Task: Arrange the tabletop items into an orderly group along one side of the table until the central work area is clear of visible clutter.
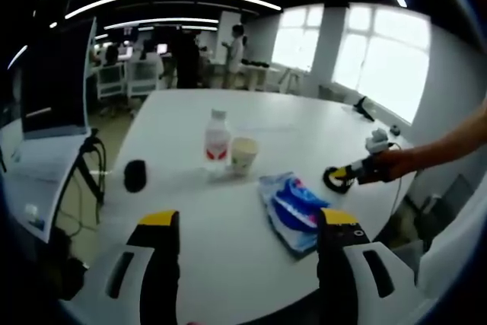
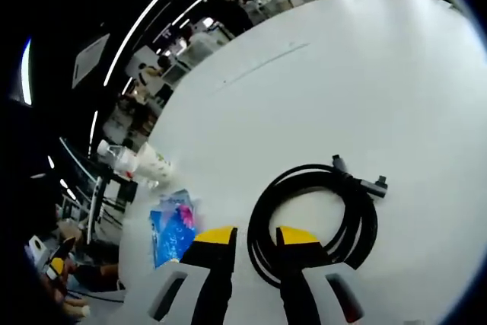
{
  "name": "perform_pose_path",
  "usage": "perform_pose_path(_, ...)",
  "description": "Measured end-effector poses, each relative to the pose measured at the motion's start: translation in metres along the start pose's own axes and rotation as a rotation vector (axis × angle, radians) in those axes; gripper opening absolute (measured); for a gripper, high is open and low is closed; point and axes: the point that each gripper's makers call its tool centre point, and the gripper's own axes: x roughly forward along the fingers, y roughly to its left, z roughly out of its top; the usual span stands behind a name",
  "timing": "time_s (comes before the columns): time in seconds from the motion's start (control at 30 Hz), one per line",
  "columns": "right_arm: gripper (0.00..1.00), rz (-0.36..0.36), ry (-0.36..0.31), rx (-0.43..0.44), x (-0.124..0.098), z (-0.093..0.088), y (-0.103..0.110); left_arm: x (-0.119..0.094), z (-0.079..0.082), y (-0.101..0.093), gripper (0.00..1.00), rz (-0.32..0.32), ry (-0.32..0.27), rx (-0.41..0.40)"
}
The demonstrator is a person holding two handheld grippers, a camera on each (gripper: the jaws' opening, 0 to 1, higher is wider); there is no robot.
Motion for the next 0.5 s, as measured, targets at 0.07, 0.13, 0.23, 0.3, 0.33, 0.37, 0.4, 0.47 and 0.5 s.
perform_pose_path(0.07, 0.20, 0.004, 0.000, -0.007, -0.001, 0.001, 0.003, -0.001, 0.001, 0.000, 0.74, 0.001, -0.005, 0.001)
perform_pose_path(0.13, 0.21, 0.008, 0.002, -0.016, -0.002, 0.003, 0.006, -0.003, 0.005, -0.001, 0.74, 0.000, -0.012, 0.002)
perform_pose_path(0.23, 0.21, 0.014, 0.005, -0.038, -0.004, 0.003, 0.011, -0.003, 0.004, -0.002, 0.75, -0.005, -0.015, 0.006)
perform_pose_path(0.3, 0.21, 0.021, 0.013, -0.052, -0.003, 0.002, 0.013, -0.004, 0.005, -0.003, 0.75, -0.009, -0.013, 0.014)
perform_pose_path(0.33, 0.22, 0.022, 0.014, -0.054, -0.003, 0.002, 0.014, -0.004, 0.006, -0.002, 0.75, -0.010, -0.013, 0.015)
perform_pose_path(0.37, 0.22, 0.025, 0.021, -0.061, -0.003, 0.000, 0.016, -0.005, 0.006, -0.004, 0.75, -0.013, -0.013, 0.016)
perform_pose_path(0.4, 0.22, 0.026, 0.024, -0.062, -0.004, -0.002, 0.019, -0.005, 0.007, -0.005, 0.76, -0.015, -0.011, 0.018)
perform_pose_path(0.47, 0.22, 0.027, 0.037, -0.043, -0.003, -0.006, 0.022, -0.006, 0.006, -0.008, 0.76, -0.021, -0.006, 0.032)
perform_pose_path(0.5, 0.22, 0.024, 0.041, -0.042, -0.002, -0.008, 0.024, -0.005, 0.005, -0.007, 0.76, -0.024, -0.005, 0.033)
